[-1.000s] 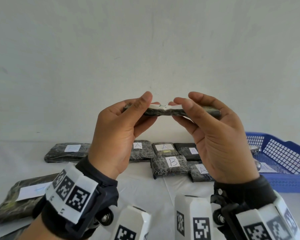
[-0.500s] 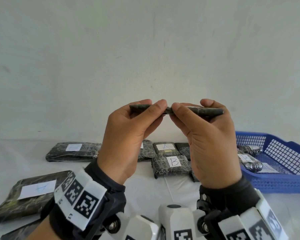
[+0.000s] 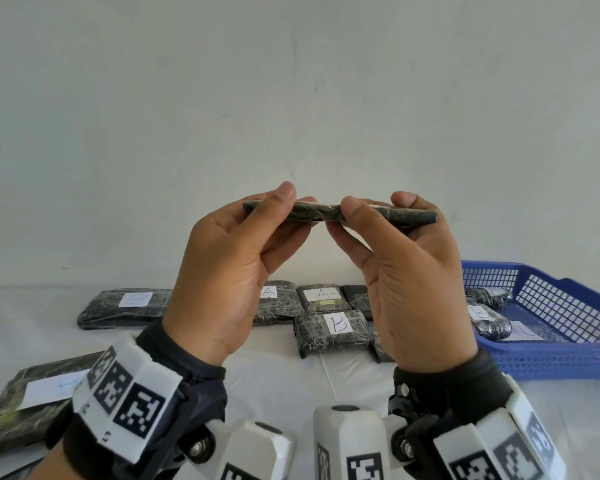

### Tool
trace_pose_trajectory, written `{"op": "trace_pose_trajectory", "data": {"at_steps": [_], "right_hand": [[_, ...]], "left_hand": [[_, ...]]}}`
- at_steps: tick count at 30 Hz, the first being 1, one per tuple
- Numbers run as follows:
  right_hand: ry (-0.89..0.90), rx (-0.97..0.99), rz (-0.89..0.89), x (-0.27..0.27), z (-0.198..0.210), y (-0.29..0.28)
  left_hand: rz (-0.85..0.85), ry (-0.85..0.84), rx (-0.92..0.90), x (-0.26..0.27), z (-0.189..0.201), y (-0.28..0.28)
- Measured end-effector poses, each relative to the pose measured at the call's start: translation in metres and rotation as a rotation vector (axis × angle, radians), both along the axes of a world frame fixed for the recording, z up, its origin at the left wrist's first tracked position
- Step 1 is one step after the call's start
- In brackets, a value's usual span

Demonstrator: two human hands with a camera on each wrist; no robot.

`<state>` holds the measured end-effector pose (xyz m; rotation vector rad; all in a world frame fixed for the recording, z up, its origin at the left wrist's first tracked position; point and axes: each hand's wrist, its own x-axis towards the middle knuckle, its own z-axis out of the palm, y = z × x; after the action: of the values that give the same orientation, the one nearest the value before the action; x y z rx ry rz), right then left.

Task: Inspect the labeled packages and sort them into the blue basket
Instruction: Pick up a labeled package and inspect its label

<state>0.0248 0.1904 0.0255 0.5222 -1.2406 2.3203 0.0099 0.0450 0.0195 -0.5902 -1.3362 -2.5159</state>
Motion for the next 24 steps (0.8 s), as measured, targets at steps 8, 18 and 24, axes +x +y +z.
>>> {"op": "trace_pose_trajectory", "data": {"at_steps": [8,18,24], "right_hand": [[-0.029,0.005,0.032,-0.004,0.0,0.008],[0.007,-0.077,0.172,0.0,0.003,0.008],[0.015,-0.057,0.158,0.0,0.002,0.008]], "left_hand": [[-0.076,-0.042,0.084,0.001,0.004,-0.002],[-0.108,-0.056,0.167,0.001,0.01,-0.007],[-0.107,-0.058,0.19,0.001,0.01,-0.009]]}}
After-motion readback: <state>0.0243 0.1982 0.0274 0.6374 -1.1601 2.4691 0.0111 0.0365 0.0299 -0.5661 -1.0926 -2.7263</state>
